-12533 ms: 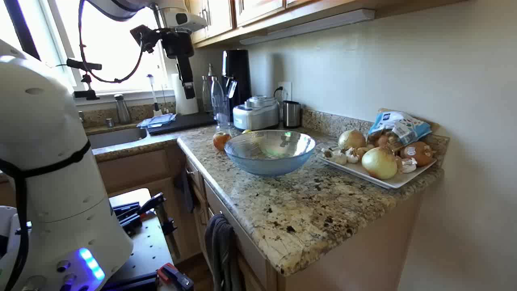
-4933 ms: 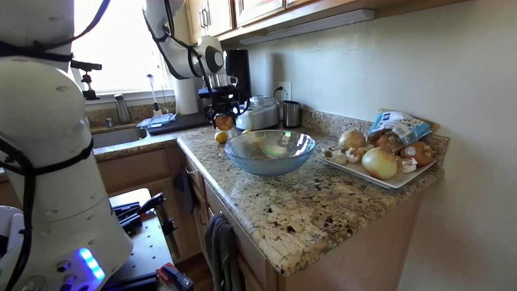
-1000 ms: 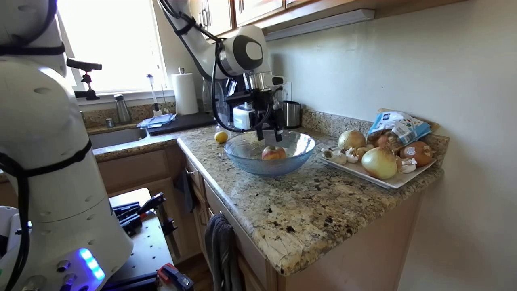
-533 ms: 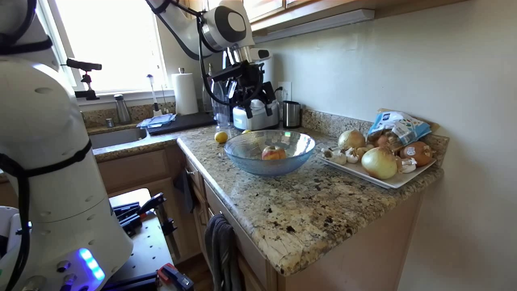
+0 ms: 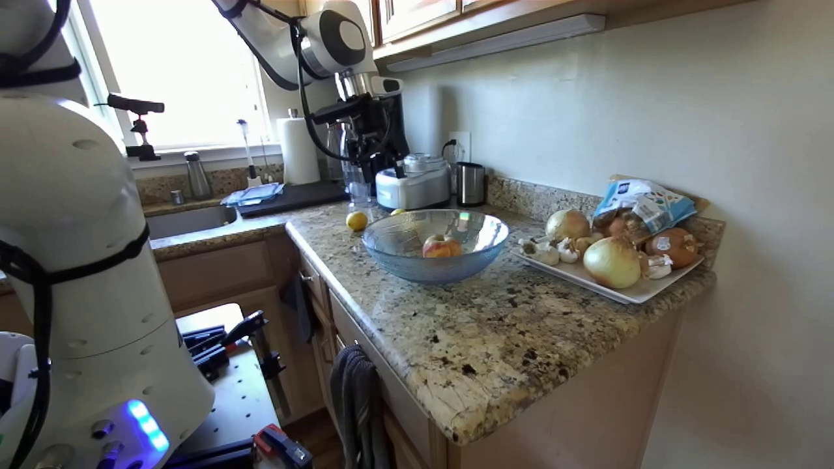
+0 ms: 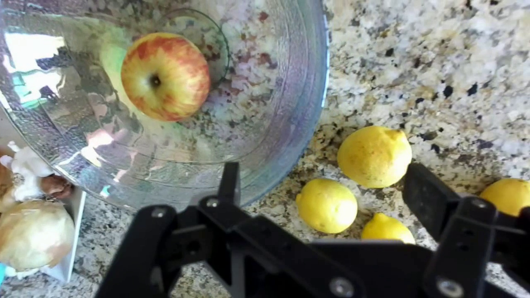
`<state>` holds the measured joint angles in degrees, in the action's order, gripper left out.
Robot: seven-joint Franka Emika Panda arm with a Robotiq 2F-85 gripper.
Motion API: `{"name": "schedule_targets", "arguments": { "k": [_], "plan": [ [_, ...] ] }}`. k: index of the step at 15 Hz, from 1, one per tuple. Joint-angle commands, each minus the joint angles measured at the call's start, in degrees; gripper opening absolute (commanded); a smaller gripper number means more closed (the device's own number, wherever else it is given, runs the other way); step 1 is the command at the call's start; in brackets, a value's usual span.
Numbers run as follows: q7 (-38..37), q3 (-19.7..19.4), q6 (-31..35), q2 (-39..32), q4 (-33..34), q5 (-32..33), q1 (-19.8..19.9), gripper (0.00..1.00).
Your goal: Put the apple and lemons inside the glass bowl
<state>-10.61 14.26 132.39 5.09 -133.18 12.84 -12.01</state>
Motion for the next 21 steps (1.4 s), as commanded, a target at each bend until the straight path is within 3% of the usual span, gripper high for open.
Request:
{"name": "schedule_targets", "arguments": {
  "k": [1, 9, 13, 18, 21],
  "plan": [
    [-1.86, 1.65, -4.48, -3.42, 3.68, -0.38, -1.4, 1.0],
    [-0.74, 3.3, -4.48, -13.41, 9.93, -1.44, -5.33, 1.0],
    [0.24, 3.88, -3.84, -14.51, 11.53, -2.63, -6.91, 1.0],
    [-6.1, 3.9, -2.05, -15.1, 13.21, -2.92, -9.13, 1.0],
    [-4.25, 3.76, -3.14, -14.87, 13.34, -2.89, -9.08, 1.0]
  ]
}}
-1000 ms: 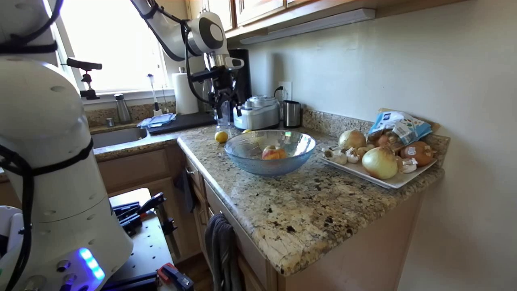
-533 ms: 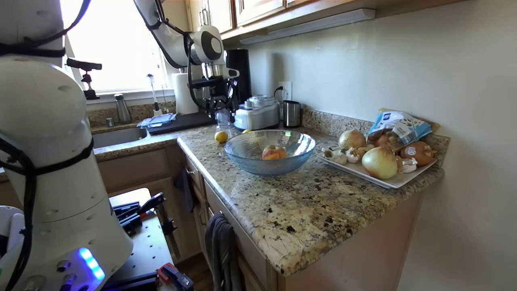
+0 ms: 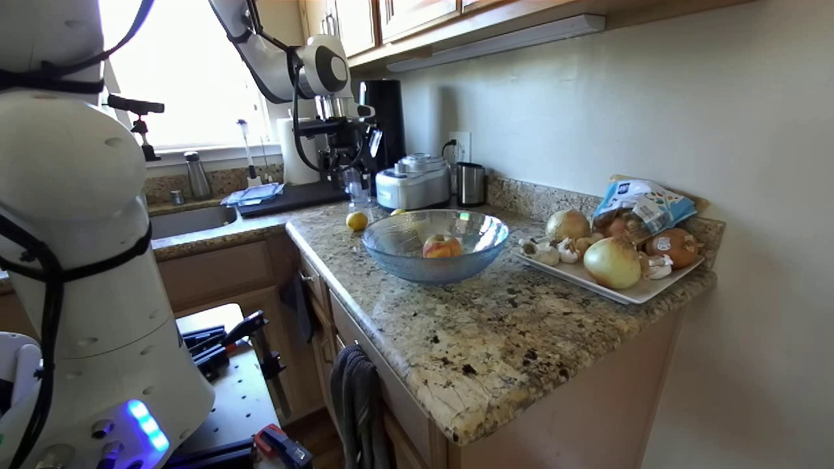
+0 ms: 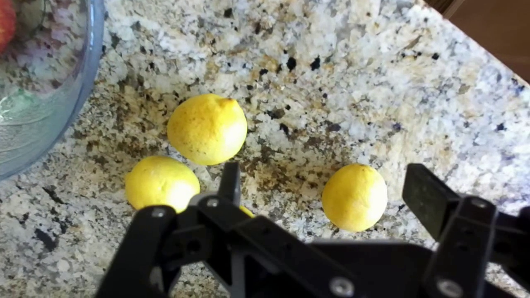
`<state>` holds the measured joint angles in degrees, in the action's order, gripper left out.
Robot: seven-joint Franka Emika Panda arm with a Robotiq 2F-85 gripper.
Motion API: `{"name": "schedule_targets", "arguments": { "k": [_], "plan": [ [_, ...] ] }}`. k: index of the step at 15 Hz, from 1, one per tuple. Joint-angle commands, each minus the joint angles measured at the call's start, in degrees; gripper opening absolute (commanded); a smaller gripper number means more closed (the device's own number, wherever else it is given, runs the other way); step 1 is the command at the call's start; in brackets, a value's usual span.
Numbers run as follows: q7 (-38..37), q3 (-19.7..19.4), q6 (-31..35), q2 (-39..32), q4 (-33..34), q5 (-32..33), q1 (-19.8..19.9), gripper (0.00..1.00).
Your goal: Put the apple and lemons inside the glass bowl
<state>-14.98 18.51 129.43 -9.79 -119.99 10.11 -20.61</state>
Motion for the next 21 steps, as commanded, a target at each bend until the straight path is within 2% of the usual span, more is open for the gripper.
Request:
{"name": "schedule_targets", "arguments": {
  "k": [1, 5, 11, 16, 21],
  "plan": [
    [0.07, -0.48, -0.17, -0.01, 0.19, -0.16, -0.53, 1.0],
    [0.0, -0.51, -0.17, -0.03, 0.19, -0.16, -0.53, 1.0],
    [-5.51, -0.03, 6.39, -2.39, 0.96, -4.47, -1.73, 1.0],
    [-11.62, -1.36, 10.6, -6.83, 2.31, -3.29, -3.76, 1.0],
    [-13.88, -3.12, 12.13, -12.02, 5.25, -3.63, -5.26, 1.0]
  ]
}}
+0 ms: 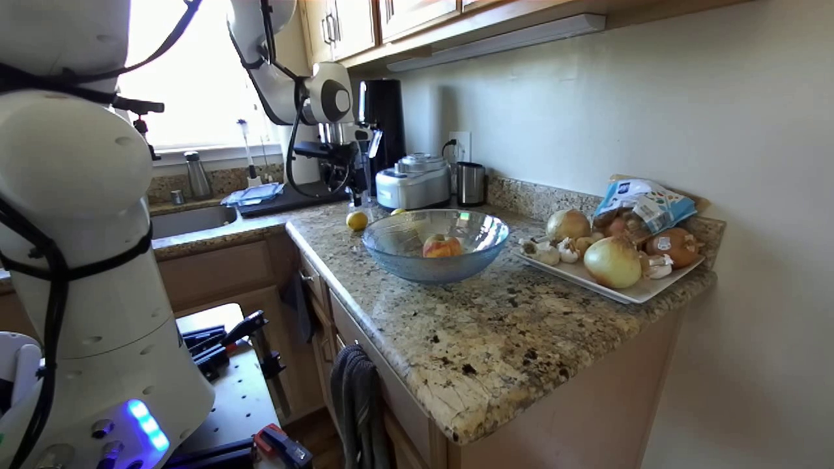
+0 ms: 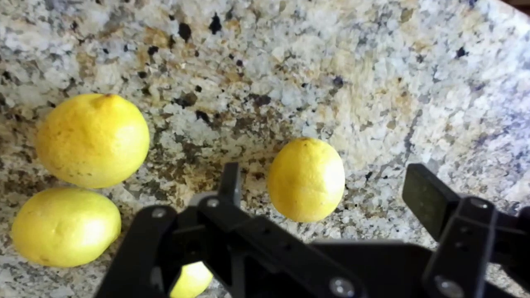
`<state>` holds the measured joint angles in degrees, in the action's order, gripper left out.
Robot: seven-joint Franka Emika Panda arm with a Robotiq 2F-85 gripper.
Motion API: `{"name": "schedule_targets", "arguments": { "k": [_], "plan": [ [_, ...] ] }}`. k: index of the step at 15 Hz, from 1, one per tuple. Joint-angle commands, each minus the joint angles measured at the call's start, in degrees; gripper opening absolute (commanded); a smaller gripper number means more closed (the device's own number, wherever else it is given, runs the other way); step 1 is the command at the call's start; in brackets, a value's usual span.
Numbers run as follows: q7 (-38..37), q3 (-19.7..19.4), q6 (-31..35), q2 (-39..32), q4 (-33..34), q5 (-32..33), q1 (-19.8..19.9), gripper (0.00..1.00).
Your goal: Put the apple and lemons inside the glass bowl
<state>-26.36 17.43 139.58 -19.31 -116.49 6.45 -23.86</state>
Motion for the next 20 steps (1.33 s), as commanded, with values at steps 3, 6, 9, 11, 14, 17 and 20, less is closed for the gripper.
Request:
{"name": "schedule_targets", "arguments": {
  "k": [3, 6, 9, 11, 14, 17, 20],
  "plan": [
    [-3.13, -3.14, 2.87, -5.28, 3.98, -0.37, -2.82, 1.0],
    [-2.56, -3.95, 3.26, -7.77, 5.91, -1.04, -3.32, 1.0],
    [-2.39, -4.53, 2.96, -9.78, 7.65, -1.31, -3.71, 1.0],
    [-2.24, -4.94, 3.06, -10.87, 8.46, -1.52, -4.06, 1.0],
    [-1.83, -5.1, 2.72, -12.19, 9.53, -2.08, -4.3, 1.0],
    [-1.7, -5.13, 2.56, -12.77, 9.91, -2.85, -4.35, 0.82],
    [-1.45, -5.05, 2.81, -12.56, 9.75, -3.55, -4.09, 0.63]
  ]
}}
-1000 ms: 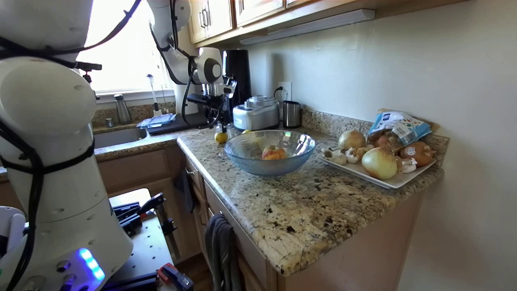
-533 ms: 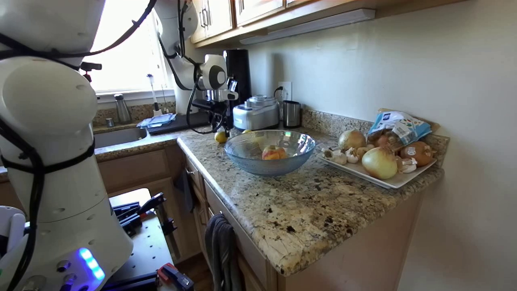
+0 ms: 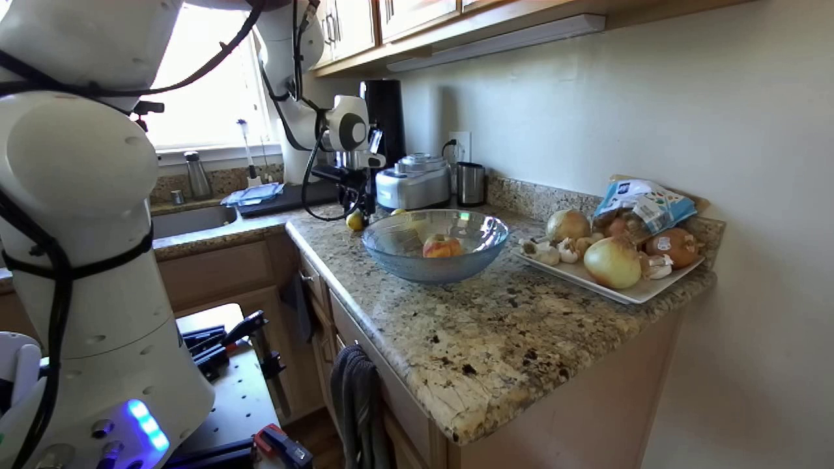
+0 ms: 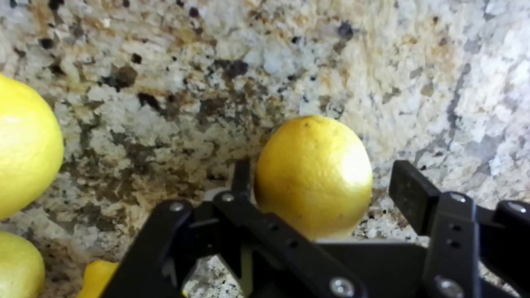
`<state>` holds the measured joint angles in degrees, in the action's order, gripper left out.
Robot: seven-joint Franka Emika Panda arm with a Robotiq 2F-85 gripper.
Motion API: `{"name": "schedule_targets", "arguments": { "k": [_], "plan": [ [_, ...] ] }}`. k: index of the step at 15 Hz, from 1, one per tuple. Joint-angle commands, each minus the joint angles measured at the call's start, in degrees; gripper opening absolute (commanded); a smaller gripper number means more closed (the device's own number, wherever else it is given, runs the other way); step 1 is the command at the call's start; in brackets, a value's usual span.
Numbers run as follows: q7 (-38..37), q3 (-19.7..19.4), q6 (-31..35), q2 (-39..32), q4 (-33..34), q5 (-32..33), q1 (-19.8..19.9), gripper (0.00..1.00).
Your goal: Put the apple and lemons inside the glass bowl
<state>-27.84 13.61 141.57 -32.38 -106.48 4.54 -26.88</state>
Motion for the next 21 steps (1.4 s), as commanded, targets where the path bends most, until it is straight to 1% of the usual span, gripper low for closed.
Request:
{"name": "schedule_targets", "arguments": {
  "k": [1, 4, 5, 8, 11, 14, 16, 21],
  "plan": [
    [0.15, -1.19, 0.81, 0.76, -0.42, -1.9, -0.95, 0.56],
    [0.82, -0.73, 0.57, 1.57, -0.88, -3.44, -0.38, 0.36],
    [1.34, -0.35, 0.36, 2.3, -1.27, -4.18, -0.04, 0.32],
    [4.69, 1.46, -0.33, 5.07, -2.82, -7.24, 1.58, 0.29],
    [10.45, 3.46, -1.91, 9.94, -5.08, -11.16, 4.01, 0.28],
    [12.97, 3.17, -2.94, 15.82, -7.93, -12.38, 5.42, 0.28],
    [11.94, 1.58, -3.94, 19.69, -9.85, -10.27, 5.64, 0.28],
    [9.64, -1.44, -10.46, 26.94, -13.12, -4.85, 8.03, 0.28]
  ]
}}
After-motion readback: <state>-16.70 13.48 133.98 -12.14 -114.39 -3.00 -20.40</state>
